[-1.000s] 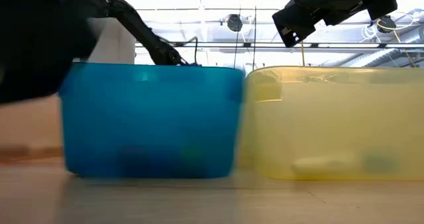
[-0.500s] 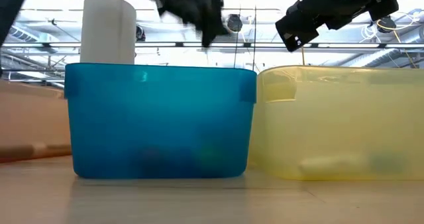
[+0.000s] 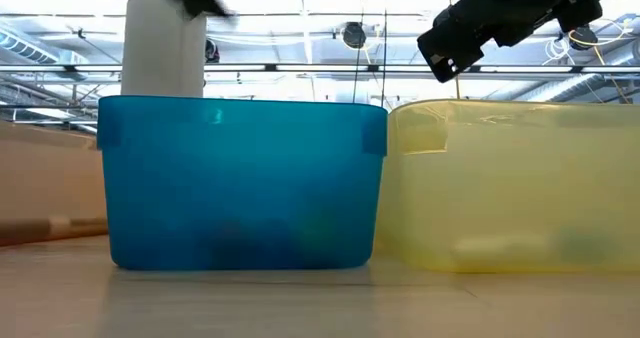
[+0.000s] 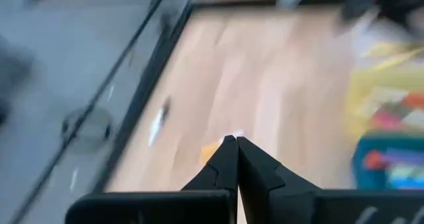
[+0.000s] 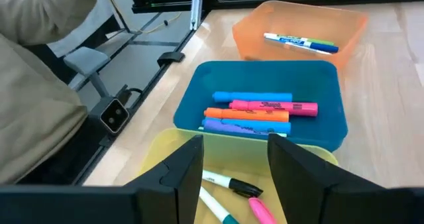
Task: Pick & Place Markers
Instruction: Put the black highlighter pen into the yellow bin
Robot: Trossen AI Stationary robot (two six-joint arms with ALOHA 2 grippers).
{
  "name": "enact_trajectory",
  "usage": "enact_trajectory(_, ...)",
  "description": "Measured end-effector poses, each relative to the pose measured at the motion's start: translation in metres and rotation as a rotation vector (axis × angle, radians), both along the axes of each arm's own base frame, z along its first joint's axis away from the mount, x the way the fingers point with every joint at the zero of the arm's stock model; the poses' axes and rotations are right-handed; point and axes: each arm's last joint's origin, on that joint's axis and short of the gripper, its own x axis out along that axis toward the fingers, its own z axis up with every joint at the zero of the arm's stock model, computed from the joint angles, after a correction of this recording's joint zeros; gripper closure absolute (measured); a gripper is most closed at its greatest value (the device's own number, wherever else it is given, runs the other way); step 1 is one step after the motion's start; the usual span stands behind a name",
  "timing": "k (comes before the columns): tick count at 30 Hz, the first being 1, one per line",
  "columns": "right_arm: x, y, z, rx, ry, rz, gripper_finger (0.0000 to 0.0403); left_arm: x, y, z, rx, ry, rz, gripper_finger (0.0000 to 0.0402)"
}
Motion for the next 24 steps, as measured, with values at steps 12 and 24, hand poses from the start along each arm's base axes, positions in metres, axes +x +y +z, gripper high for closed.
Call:
enact_trajectory(12, 0.021, -0.102, 0.020, -0.298, 0.203, -0.646, 0.0245, -0.083, -0.013, -0.110, 0.050, -0.620, -0.123, 0.0394)
enact_trajectory(24, 0.096, -0.267, 0.017, -0.329, 0.394, -0.721, 0.0177, -0.076, 0.001, -0.111, 0.062, -0.712, -0.094, 0.0361)
